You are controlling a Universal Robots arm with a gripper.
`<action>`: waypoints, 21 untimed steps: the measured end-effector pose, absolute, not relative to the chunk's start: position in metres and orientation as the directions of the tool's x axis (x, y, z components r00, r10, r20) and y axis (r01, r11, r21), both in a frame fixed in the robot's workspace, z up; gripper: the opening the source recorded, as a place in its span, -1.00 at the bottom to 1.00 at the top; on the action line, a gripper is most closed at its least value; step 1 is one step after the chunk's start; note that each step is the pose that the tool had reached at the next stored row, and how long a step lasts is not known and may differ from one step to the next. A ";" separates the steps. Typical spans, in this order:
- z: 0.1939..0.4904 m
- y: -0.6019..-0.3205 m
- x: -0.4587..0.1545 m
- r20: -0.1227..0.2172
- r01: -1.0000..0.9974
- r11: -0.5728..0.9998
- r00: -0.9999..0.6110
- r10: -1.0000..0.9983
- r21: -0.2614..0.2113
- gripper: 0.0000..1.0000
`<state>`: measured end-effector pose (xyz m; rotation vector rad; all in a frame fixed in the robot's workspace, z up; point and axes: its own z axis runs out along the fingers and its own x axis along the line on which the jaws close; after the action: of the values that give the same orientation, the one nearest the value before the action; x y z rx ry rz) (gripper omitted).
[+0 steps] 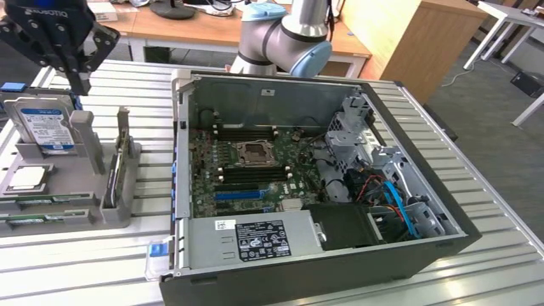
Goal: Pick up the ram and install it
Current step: 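Reach for the ram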
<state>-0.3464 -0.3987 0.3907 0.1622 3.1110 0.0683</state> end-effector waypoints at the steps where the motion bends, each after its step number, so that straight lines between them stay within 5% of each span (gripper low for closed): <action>1: 0.391 -0.399 -0.350 -0.023 0.104 0.994 -0.994 0.105 0.045 -0.79; 21: 0.389 -0.399 -0.385 -0.023 0.111 0.993 -0.993 0.112 0.045 -0.79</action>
<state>-0.3854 -0.3987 0.3894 0.1734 3.1103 0.0681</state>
